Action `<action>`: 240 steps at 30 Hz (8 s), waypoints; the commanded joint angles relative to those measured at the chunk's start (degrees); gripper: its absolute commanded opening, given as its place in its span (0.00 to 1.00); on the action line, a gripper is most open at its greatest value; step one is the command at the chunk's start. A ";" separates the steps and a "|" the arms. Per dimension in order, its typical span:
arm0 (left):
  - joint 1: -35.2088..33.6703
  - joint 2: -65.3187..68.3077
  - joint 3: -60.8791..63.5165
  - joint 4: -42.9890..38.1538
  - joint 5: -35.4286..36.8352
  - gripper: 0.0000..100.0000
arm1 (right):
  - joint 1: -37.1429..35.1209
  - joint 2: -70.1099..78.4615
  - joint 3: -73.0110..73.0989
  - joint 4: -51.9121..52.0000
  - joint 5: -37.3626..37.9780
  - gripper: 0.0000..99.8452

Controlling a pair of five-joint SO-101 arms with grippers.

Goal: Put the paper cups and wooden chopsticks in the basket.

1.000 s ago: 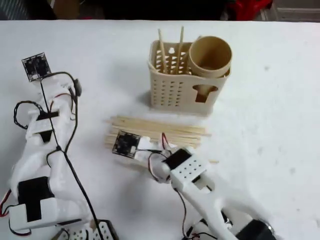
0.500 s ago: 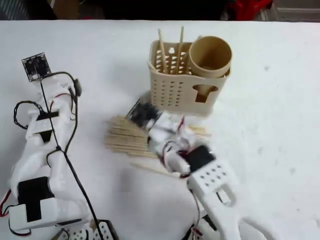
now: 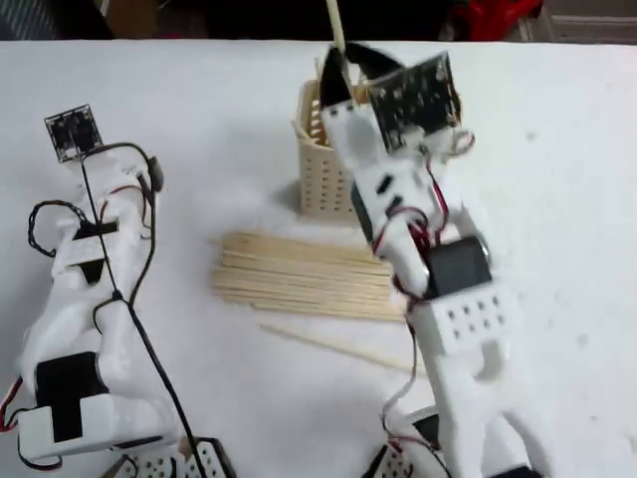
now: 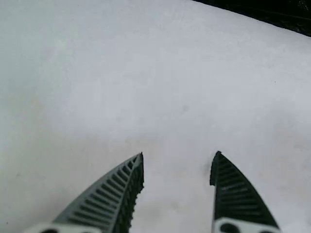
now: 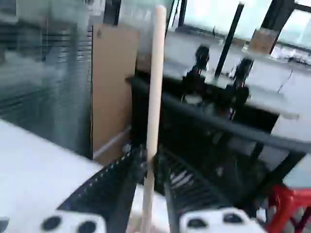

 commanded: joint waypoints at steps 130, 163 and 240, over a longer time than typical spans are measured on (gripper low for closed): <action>1.36 -0.22 -2.64 0.09 0.26 0.23 | -6.81 -27.56 22.07 36.53 7.21 0.02; 1.45 -0.22 -2.64 0.09 0.26 0.23 | 1.71 14.81 -13.36 2.68 -0.53 0.08; 50.24 24.66 -31.74 55.82 -53.19 0.09 | 49.98 -70.64 78.77 47.08 22.07 0.02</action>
